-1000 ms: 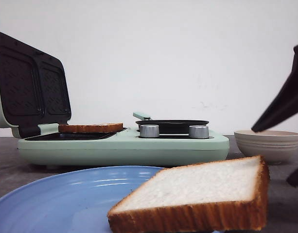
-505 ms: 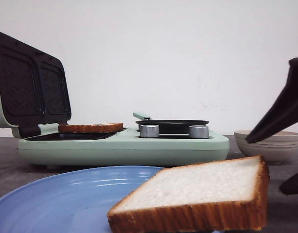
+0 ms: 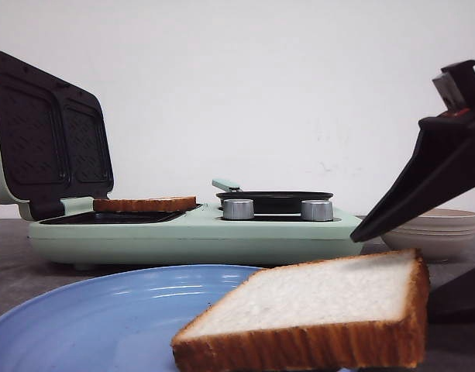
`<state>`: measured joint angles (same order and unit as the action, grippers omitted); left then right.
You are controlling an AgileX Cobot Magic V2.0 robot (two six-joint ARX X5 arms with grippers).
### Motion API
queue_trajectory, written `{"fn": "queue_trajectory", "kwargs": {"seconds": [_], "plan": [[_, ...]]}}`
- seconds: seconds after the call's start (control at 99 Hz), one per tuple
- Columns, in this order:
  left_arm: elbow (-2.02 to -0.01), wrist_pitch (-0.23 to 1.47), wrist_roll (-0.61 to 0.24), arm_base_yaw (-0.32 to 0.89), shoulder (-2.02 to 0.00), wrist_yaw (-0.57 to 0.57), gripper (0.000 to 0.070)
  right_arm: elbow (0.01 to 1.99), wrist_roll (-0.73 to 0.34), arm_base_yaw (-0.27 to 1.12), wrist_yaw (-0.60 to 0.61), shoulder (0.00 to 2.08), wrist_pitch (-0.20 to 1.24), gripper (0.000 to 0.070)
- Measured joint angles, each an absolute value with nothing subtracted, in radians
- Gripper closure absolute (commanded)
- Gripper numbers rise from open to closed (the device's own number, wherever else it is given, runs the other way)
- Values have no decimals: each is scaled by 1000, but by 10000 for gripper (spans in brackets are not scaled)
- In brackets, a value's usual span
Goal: Make breakfast with bread and shrimp
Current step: 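Grasp the second bread slice on the plate with the right gripper and lift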
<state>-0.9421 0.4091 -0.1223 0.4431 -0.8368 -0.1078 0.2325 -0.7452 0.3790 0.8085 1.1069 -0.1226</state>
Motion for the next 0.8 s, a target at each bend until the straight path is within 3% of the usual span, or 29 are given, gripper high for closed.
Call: {"fn": "queue_trajectory", "kwargs": {"seconds": [0.121,0.242,0.454,0.676,0.798], "plan": [[-942,409,-122,443,-837,-108,468,233,-749,379,807,1115,-149,587],[-942,409,-122,443,-837,-108,468,233,-749,379,808,1115,-177,687],[-942,409,-122,443,-837,-108,468,233,-749,379,813,1115,-197,689],[-942,409,-122,443,-837,-108,468,242,-777,379,918,1105,-384,692],[-942,409,-122,443,-837,-108,468,294,-796,379,942,1066,-402,693]]}}
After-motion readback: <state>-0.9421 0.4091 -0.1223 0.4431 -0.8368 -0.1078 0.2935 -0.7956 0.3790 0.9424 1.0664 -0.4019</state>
